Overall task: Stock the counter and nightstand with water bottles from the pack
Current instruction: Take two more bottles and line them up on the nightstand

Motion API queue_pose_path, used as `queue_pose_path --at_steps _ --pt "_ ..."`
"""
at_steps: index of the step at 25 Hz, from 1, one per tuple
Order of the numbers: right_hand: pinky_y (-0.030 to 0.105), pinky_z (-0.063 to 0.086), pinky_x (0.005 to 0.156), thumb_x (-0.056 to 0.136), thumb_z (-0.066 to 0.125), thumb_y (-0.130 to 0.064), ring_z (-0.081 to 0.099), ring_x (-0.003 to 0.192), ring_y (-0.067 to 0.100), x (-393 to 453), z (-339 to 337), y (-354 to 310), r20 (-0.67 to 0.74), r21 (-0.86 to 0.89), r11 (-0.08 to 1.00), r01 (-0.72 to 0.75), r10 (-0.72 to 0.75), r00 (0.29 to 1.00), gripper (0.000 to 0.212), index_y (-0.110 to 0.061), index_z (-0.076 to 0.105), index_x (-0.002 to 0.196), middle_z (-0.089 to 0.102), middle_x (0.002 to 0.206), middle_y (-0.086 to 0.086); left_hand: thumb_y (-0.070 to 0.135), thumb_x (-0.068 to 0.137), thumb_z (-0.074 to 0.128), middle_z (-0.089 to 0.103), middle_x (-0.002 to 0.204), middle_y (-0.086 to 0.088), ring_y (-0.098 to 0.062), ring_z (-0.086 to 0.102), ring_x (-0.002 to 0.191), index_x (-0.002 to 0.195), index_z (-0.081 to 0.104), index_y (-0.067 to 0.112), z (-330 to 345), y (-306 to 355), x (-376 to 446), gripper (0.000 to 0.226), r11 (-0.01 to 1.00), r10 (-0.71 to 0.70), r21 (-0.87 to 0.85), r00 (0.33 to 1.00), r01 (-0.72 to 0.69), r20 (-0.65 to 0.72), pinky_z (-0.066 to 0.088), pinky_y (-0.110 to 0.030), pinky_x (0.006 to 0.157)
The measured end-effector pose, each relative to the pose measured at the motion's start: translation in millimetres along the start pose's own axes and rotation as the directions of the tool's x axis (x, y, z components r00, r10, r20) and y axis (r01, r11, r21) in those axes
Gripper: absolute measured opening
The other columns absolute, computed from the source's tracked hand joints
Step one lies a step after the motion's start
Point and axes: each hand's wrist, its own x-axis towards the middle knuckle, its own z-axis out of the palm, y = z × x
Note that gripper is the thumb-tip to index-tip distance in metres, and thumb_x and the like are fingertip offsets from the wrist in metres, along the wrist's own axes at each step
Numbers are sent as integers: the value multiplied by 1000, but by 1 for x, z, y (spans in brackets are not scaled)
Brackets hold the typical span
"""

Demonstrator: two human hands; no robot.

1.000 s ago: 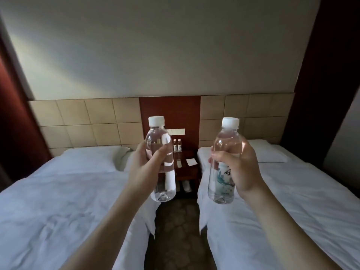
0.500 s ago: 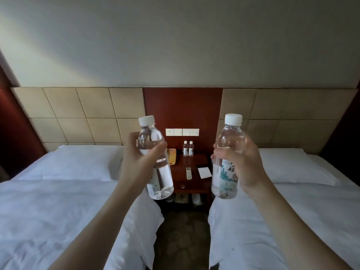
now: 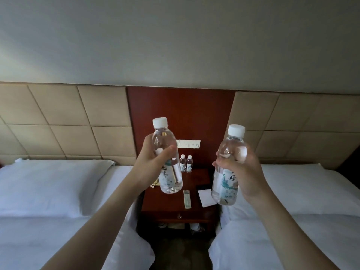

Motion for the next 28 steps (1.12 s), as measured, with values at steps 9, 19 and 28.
queue_pose_path --at_steps 9,19,28 --pt "30 52 76 56 81 -20 68 92 15 223 -21 164 0 -36 990 -139 139 990 60 -16 55 110 66 100 7 20 86 73 58 106 16 5 63 95 128 41 18 42 -156 226 53 978 -106 154 974 138 -200 51 -18 74" --pt "27 53 80 57 77 -7 66 95 19 413 -37 502 -61 -137 913 -384 379 923 53 -24 57 103 66 104 12 32 79 78 56 111 11 -5 59 104 123 42 36 96 -492 404 57 920 -231 220 903 324 -361 50 -27 82" --pt "27 55 79 68 78 13 66 92 11 471 -18 701 -54 -197 906 -375 372 927 64 -28 53 109 65 105 5 13 84 75 56 102 13 14 58 87 122 41 14 113 -694 439 51 918 -285 206 924 340 -256 46 -4 70"
